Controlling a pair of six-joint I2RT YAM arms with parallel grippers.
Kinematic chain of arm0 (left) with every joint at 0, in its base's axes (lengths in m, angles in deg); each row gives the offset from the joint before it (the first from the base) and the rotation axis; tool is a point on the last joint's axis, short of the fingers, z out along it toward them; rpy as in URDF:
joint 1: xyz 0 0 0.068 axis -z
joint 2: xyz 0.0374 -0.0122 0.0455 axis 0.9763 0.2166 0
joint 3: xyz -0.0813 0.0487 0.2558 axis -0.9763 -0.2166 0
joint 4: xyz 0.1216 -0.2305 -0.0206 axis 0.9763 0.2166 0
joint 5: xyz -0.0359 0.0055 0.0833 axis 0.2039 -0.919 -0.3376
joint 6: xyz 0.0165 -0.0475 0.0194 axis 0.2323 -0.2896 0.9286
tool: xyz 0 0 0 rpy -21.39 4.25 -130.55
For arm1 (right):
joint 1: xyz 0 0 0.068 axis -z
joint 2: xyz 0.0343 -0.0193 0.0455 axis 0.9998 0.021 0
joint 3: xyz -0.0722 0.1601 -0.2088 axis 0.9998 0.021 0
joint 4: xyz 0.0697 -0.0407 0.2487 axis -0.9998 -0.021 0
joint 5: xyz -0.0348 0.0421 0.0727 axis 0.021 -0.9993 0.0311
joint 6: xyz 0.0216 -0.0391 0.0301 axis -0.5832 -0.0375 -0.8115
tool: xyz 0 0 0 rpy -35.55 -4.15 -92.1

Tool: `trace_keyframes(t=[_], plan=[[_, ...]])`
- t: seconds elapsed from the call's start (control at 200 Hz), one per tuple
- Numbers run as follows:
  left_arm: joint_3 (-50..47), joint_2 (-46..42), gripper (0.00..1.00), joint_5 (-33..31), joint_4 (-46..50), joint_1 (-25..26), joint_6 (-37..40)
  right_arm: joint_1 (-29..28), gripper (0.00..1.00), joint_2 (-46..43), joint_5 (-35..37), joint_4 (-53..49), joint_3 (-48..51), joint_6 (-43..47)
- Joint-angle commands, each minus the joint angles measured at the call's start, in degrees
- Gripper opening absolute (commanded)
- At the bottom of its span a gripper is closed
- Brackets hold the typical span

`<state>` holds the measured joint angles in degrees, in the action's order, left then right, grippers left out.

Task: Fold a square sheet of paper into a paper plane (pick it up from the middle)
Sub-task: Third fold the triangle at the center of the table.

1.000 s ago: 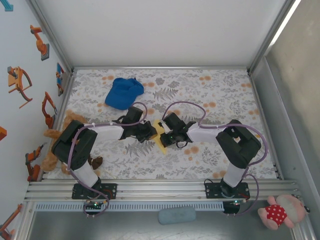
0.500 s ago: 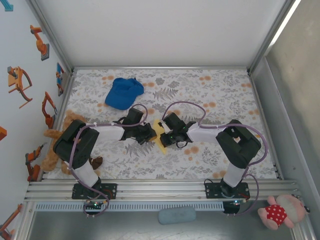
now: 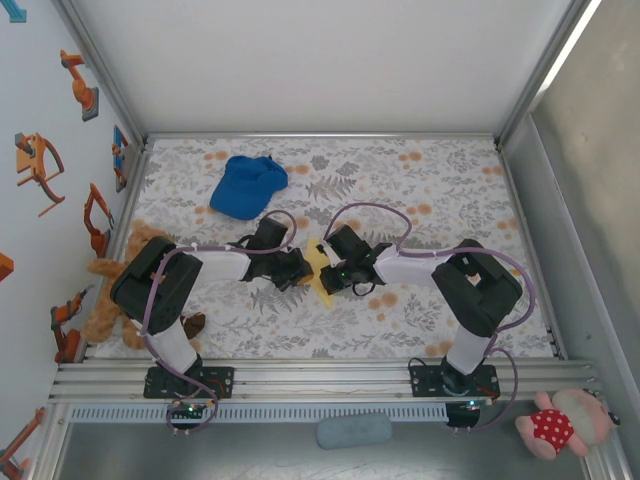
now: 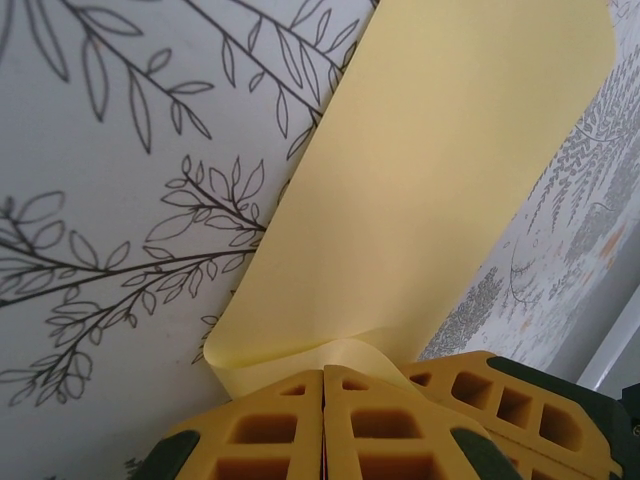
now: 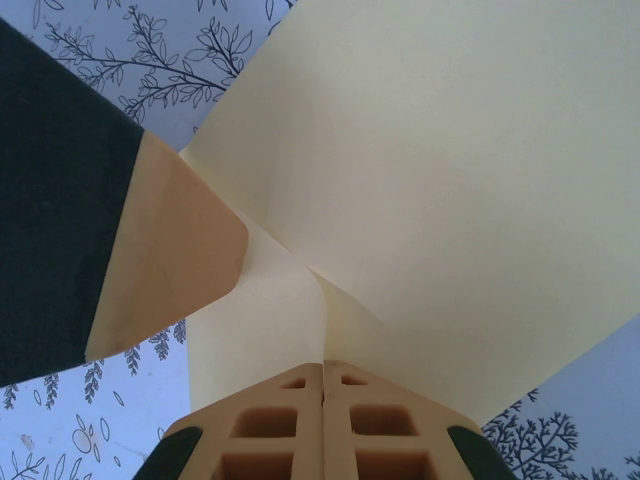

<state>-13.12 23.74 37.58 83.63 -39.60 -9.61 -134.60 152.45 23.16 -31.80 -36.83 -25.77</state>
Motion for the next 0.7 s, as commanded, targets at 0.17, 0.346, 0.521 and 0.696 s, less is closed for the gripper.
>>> trace_keyframes(t=[0.17,0.346,0.521,0.696], plan=[[7.05,1.26,0.10,-1.04,8.47,-1.99,7.13,0.62,0.00,0.89,1.04,-2.33,-0.17,-0.92],[11.32,6.18,0.10,-0.08,9.96,-3.91,9.84,0.54,0.00,0.67,0.71,-1.81,0.03,-1.18],[15.24,9.37,0.10,0.95,11.74,-4.23,11.69,0.57,0.00,0.31,0.82,-1.80,0.09,-1.25],[16.24,11.53,0.09,0.69,14.61,-4.23,12.15,0.67,0.00,-0.17,1.04,-1.80,-0.06,-1.31]])
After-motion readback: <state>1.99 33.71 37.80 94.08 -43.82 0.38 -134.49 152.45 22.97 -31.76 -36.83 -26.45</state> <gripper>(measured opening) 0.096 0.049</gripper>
